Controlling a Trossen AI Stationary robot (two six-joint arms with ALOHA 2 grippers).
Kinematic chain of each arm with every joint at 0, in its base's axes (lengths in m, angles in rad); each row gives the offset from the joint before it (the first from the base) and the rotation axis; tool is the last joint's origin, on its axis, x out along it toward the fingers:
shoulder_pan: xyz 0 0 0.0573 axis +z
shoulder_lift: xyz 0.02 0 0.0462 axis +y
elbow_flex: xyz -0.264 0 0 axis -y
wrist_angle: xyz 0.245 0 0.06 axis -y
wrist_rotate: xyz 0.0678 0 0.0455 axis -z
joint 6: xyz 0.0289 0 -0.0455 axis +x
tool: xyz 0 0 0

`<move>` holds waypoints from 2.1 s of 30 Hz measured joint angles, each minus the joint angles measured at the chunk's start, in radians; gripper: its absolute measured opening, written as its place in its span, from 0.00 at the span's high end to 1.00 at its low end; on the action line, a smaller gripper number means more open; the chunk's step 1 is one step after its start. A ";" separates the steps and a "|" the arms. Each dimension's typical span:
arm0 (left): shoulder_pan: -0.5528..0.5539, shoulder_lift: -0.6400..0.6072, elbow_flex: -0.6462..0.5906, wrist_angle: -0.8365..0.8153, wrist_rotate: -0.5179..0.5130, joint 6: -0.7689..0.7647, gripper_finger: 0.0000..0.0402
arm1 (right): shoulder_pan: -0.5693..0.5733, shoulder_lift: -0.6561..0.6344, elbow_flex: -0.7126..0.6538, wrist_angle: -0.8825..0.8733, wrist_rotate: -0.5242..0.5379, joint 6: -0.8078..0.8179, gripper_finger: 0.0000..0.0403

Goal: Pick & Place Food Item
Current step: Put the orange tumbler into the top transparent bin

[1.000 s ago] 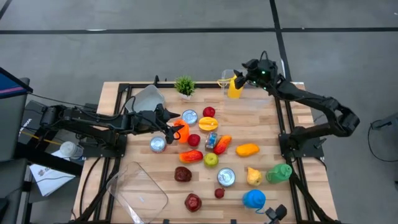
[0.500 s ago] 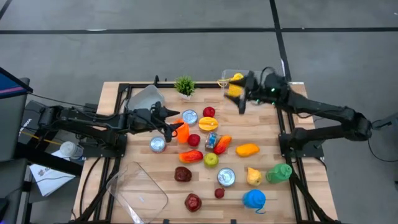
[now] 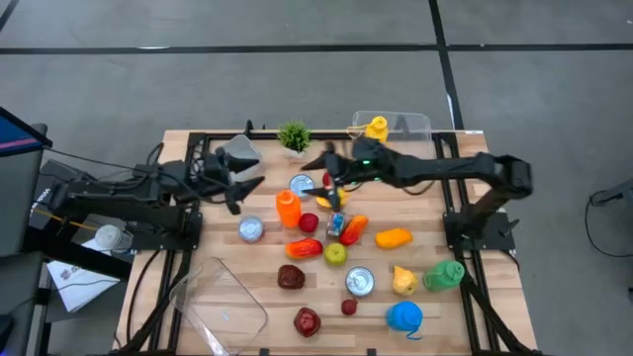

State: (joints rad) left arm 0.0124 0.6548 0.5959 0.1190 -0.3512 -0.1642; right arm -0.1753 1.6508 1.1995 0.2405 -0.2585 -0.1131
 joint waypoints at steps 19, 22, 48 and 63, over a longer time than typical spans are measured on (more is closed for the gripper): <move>0.000 -0.112 -0.001 -0.106 0.000 0.002 0.35 | 0.016 0.285 0.319 -0.271 -0.107 -0.028 0.31; 0.000 -0.112 -0.001 -0.104 0.000 0.002 0.35 | 0.001 0.283 0.317 -0.274 -0.109 -0.025 0.31; 0.000 -0.111 -0.001 -0.104 0.000 0.002 0.35 | -0.018 0.285 0.317 -0.315 -0.171 -0.095 0.62; 0.000 -0.111 -0.001 -0.104 0.000 0.002 0.35 | -0.023 0.285 0.317 -0.318 -0.169 -0.099 0.74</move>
State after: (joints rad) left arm 0.0124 0.5438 0.5945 0.0151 -0.3511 -0.1627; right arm -0.1986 1.9362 1.5164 -0.0776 -0.4278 -0.2122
